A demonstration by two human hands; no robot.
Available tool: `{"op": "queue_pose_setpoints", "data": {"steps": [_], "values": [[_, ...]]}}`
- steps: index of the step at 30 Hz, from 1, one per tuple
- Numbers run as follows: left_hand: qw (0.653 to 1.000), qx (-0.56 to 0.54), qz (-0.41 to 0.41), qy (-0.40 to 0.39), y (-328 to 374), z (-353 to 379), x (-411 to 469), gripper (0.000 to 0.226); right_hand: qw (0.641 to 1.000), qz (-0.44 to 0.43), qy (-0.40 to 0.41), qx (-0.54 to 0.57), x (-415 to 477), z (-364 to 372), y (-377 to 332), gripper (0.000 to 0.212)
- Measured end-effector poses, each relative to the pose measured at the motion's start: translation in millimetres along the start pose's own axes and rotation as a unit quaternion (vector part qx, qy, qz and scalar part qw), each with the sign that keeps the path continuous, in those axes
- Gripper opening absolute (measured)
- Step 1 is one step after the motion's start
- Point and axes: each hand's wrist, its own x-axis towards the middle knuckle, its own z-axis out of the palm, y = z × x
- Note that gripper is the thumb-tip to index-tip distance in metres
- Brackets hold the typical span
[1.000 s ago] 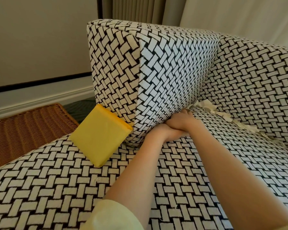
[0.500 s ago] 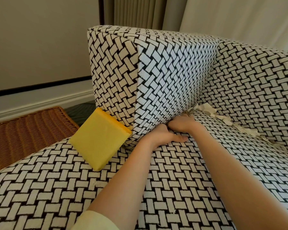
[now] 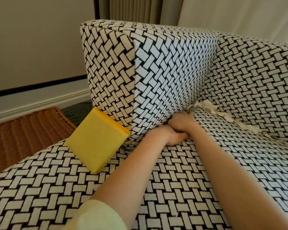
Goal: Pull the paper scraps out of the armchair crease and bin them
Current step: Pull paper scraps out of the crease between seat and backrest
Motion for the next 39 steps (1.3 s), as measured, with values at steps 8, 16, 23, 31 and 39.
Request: {"op": "queue_pose_setpoints", "data": {"steps": [8,16,23,31,39], "values": [[0.997,-0.072,0.013,-0.009,1.7,-4.7,-4.9,0.069,0.996,0.023,0.058,0.065,-3.2,0.1,0.5,0.031],[0.979,-0.205,0.01,-0.012,-1.8,-4.7,-6.2,0.061,0.987,0.049,0.09,0.125,-6.9,-0.4,0.7,0.026],[0.96,-0.28,0.005,0.005,-5.2,-3.8,-7.2,0.067,0.979,0.03,0.133,0.155,-6.5,3.5,4.7,0.023],[0.945,-0.324,0.032,0.031,-8.2,0.2,-15.9,0.072,0.976,-0.031,0.141,0.164,-13.4,0.8,14.3,0.028],[0.989,-0.122,-0.018,0.079,-4.0,8.0,-22.0,0.055,0.974,-0.078,0.177,-0.114,-30.6,-11.5,1.8,0.03]]}}
